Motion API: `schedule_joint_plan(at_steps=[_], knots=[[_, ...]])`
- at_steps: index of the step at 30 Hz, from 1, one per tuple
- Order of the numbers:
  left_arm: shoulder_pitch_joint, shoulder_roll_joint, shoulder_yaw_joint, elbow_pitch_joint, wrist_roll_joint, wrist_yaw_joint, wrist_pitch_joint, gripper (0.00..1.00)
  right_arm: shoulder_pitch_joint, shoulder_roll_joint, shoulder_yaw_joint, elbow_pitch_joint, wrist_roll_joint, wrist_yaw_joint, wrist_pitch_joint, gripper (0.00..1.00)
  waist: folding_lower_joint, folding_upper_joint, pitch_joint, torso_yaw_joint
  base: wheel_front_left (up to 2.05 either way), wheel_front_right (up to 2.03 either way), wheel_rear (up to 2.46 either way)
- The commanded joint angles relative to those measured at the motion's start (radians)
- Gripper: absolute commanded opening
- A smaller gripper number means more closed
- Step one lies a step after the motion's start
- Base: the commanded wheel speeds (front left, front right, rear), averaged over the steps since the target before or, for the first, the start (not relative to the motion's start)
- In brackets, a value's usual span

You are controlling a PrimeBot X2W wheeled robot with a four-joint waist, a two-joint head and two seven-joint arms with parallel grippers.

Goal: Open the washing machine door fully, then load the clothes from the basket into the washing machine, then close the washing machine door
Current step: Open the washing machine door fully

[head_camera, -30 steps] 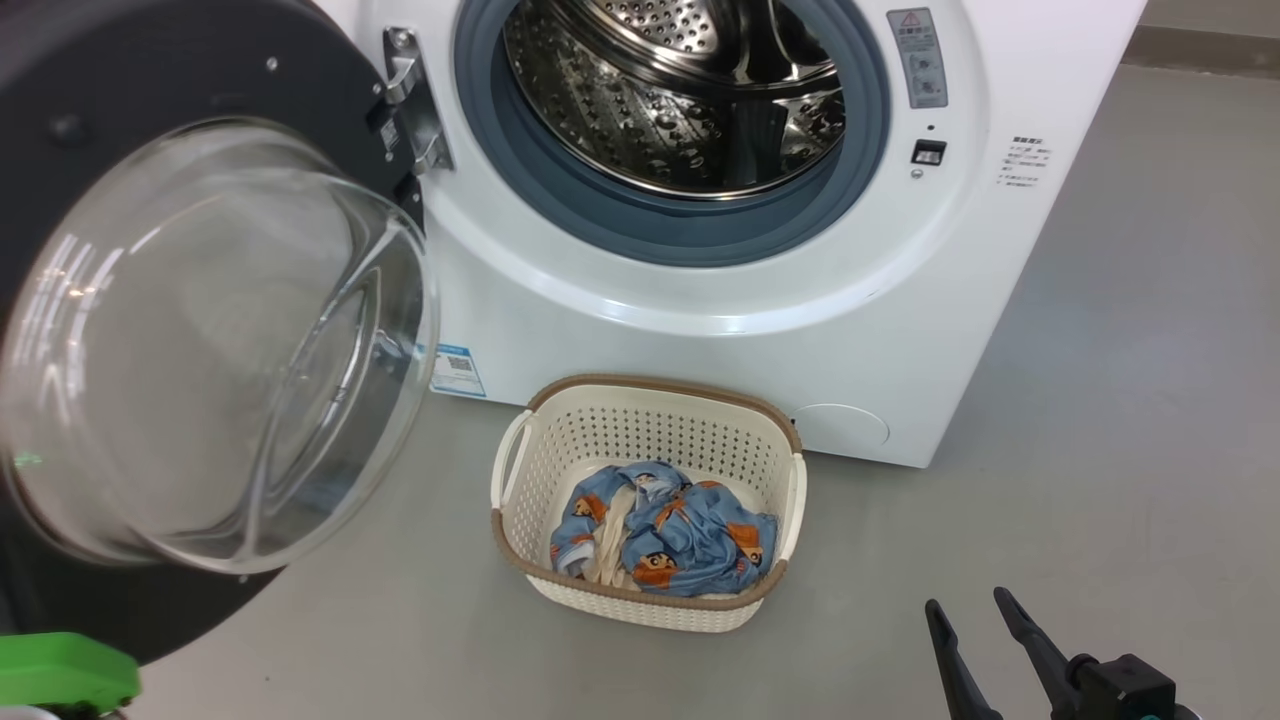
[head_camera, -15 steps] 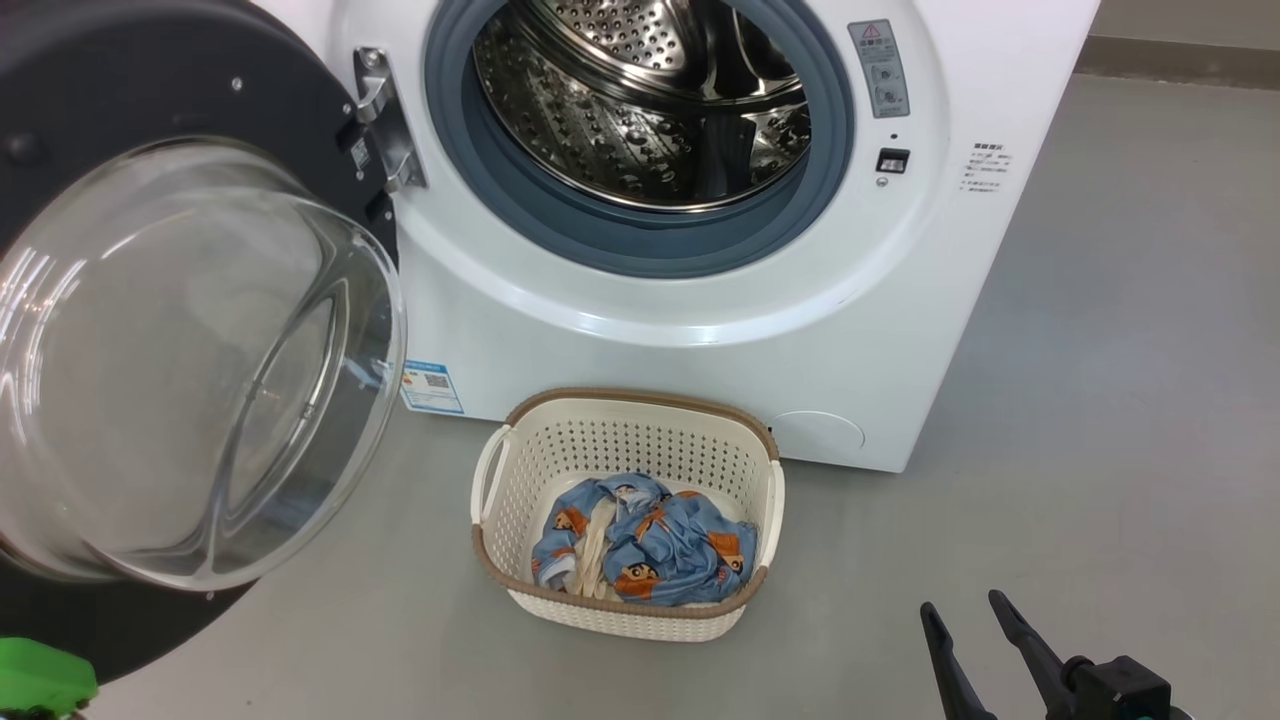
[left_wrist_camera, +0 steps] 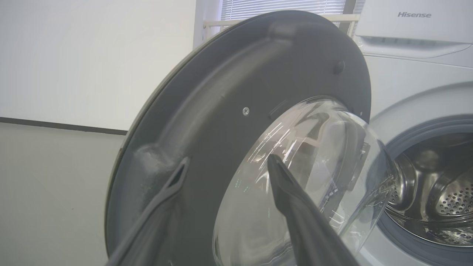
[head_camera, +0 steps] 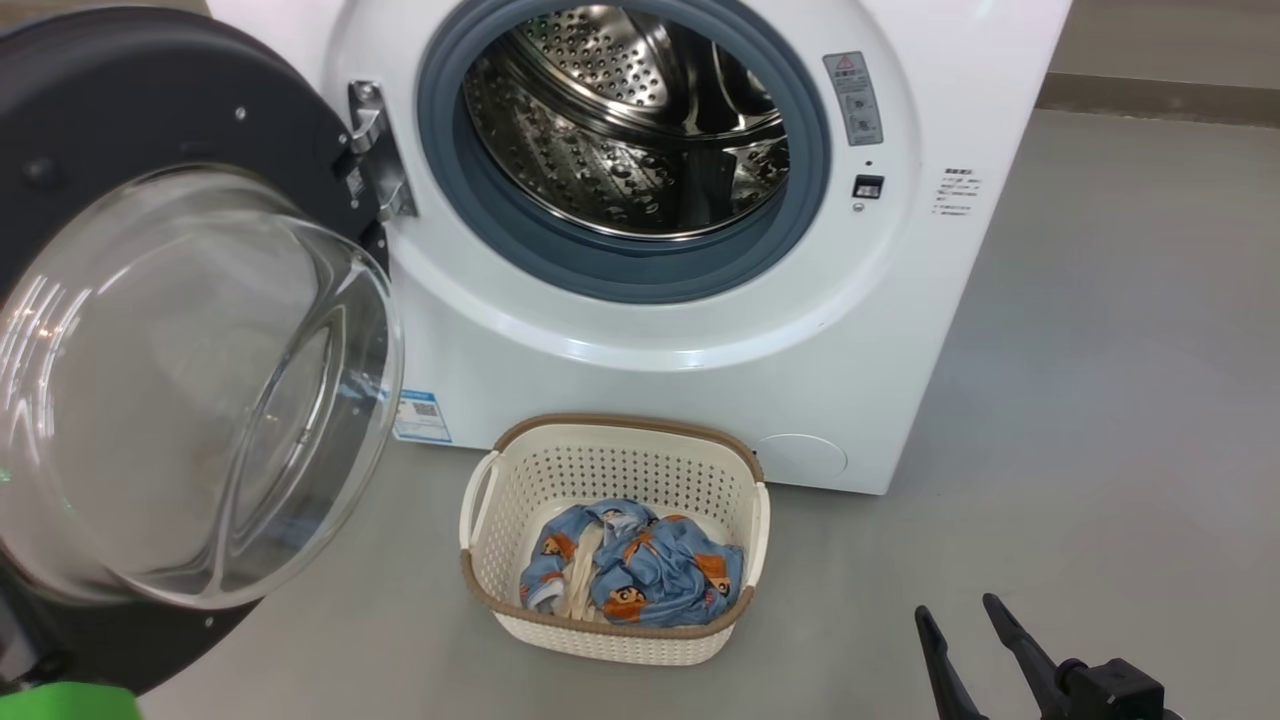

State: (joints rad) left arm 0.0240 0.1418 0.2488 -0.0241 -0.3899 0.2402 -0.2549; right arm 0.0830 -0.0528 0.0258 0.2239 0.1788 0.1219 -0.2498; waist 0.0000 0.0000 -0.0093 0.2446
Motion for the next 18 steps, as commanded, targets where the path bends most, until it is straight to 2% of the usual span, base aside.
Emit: schedule_joint_plan(at_steps=[1,5,9,14,18], knots=[[-0.005,0.02,0.013,-0.079,0.015,-0.007,0.007,1.0,-0.019,-0.004,0.035,-0.022,0.005,0.009,-0.012,1.0,0.0,0.0,-0.006,-0.012,0.0,0.0,0.0],[0.049,0.009,-0.055,-0.2,0.05,-0.023,0.029,1.0,-0.024,-0.005,0.04,-0.025,0.003,0.009,-0.012,1.0,0.0,0.0,-0.014,-0.038,0.0,0.0,0.0],[0.091,-0.011,-0.135,-0.253,0.066,-0.052,0.038,1.0,-0.028,-0.005,0.045,-0.036,0.001,0.009,-0.012,1.0,0.0,0.0,-0.018,-0.076,0.0,0.0,0.0],[0.131,-0.027,-0.197,-0.191,0.058,-0.093,0.027,1.0,-0.035,-0.004,0.051,-0.053,-0.003,0.009,-0.012,1.0,0.0,0.0,-0.015,-0.136,0.0,0.0,0.0],[0.152,-0.031,-0.208,-0.117,0.05,-0.121,0.01,1.0,-0.037,-0.006,0.048,-0.064,-0.007,0.009,-0.012,1.0,0.0,0.0,-0.015,-0.186,0.0,0.0,0.0]])
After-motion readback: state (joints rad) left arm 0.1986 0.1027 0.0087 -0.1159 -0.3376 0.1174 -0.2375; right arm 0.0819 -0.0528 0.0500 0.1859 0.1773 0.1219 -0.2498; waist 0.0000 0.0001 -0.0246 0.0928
